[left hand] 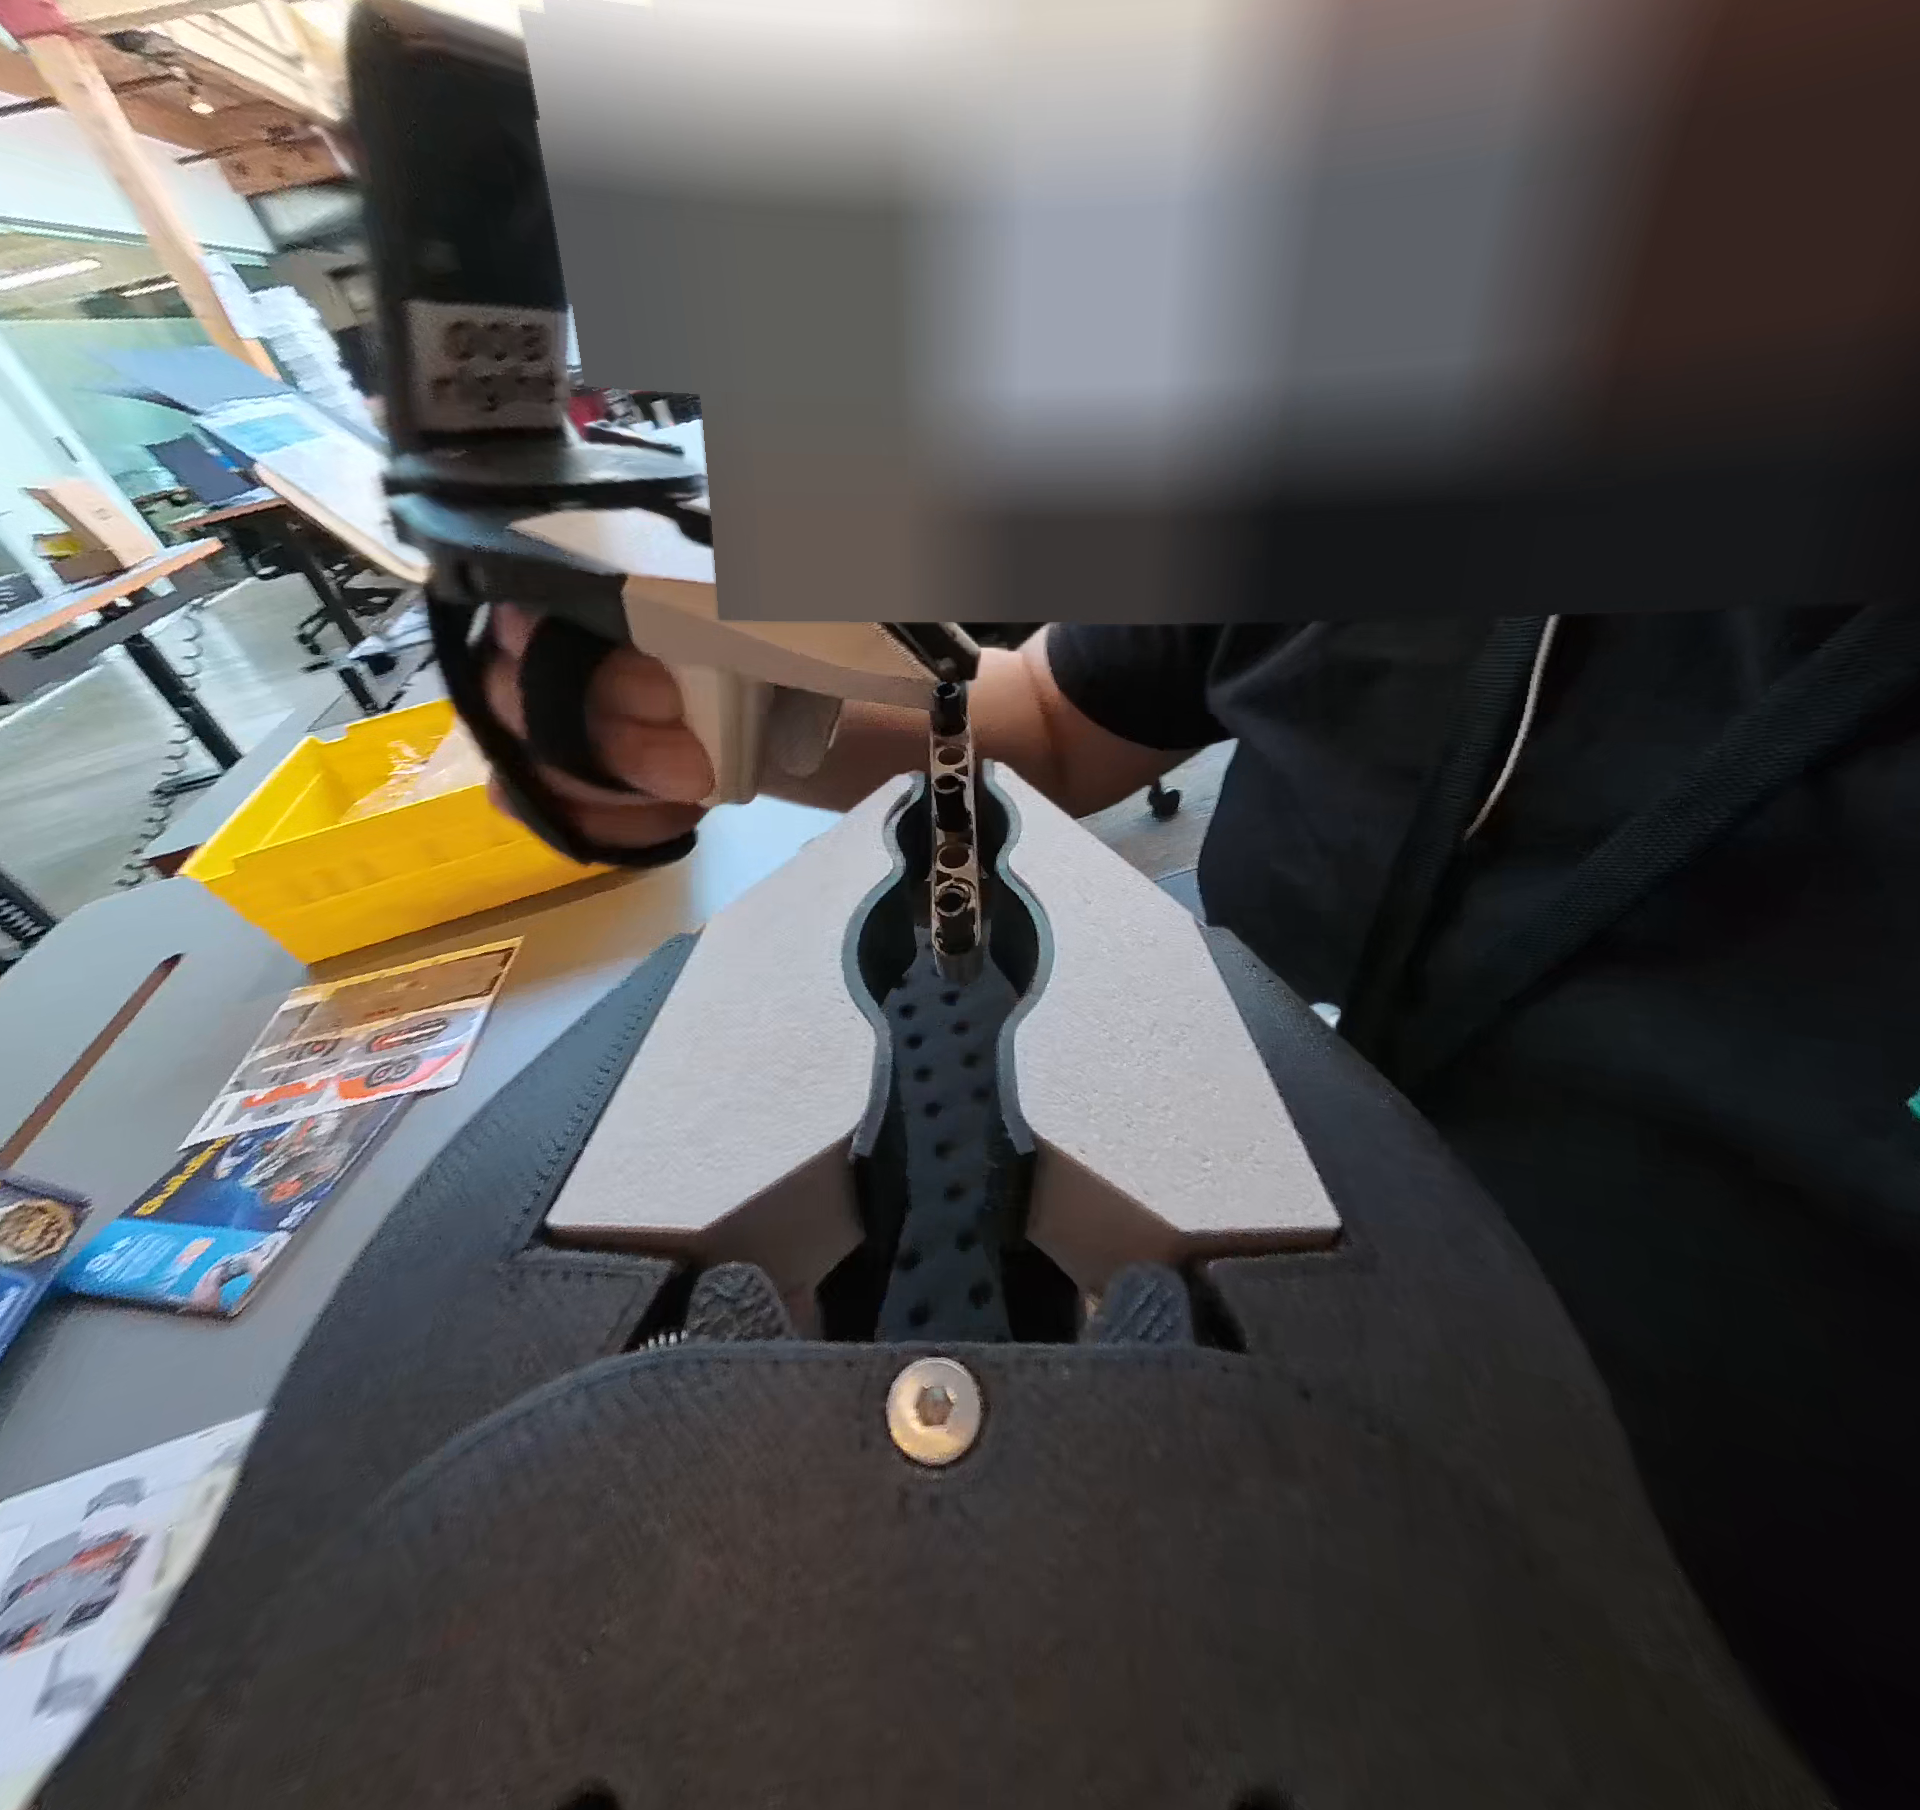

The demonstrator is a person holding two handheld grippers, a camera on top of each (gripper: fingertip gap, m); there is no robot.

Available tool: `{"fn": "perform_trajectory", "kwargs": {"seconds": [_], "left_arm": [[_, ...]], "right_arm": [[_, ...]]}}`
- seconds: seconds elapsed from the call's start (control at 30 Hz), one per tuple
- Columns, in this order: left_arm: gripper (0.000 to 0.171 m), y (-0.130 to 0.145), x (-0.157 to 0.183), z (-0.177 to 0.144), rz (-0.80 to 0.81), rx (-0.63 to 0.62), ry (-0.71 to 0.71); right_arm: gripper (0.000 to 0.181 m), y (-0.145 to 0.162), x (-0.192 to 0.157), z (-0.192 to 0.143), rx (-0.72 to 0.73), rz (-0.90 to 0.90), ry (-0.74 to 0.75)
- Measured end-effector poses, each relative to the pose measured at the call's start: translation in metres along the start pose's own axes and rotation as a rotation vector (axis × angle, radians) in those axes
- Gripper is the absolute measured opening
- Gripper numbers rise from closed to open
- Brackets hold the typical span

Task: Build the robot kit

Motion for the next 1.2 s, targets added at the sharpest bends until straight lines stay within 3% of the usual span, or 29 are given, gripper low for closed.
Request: {"fn": "perform_trajectory", "kwargs": {"seconds": [0.17,0.27,0.33,0.5,0.6,0.77,1.07,1.2], "left_arm": [[0.005,0.004,-0.009,-0.004,-0.045,0.048,-0.037],[0.005,0.004,-0.029,-0.017,0.01,-0.004,-0.241],[0.005,0.005,-0.036,-0.024,0.083,-0.079,-0.367],[0.005,0.006,-0.042,-0.031,0.241,-0.232,-0.557],[0.005,0.005,-0.042,-0.031,0.282,-0.253,-0.597],[0.005,0.0,-0.044,-0.031,0.305,-0.238,-0.647],[0.005,-0.012,-0.054,-0.03,0.416,-0.232,-0.864],[0.005,-0.011,-0.053,-0.026,0.418,-0.23,-0.866]], "right_arm": [[0.002,0.004,0.012,-0.006,0.127,0.197,-0.13],[0.004,0.007,0.035,-0.017,0.132,0.126,0.079],[0.02,0.008,0.047,-0.025,0.084,0.02,0.276],[0.016,0.007,0.048,-0.024,-0.117,-0.265,0.586],[0.003,0.008,0.047,-0.02,-0.19,-0.333,0.668],[0.003,0.005,0.049,-0.02,-0.217,-0.32,0.766],[0.001,-0.005,0.056,-0.024,-0.149,-0.426,1.151],[0.0,-0.004,0.051,-0.026,-0.172,-0.485,1.187]]}}
Point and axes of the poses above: each gripper's, where its closed fingertips meet, z out along the fingers, y out of its underside, x = y × z across the jaws, the point moved 2 cm from there along -z, back along the fingers, and after that the axes turned 4 degrees about x, right-handed, at the moved point
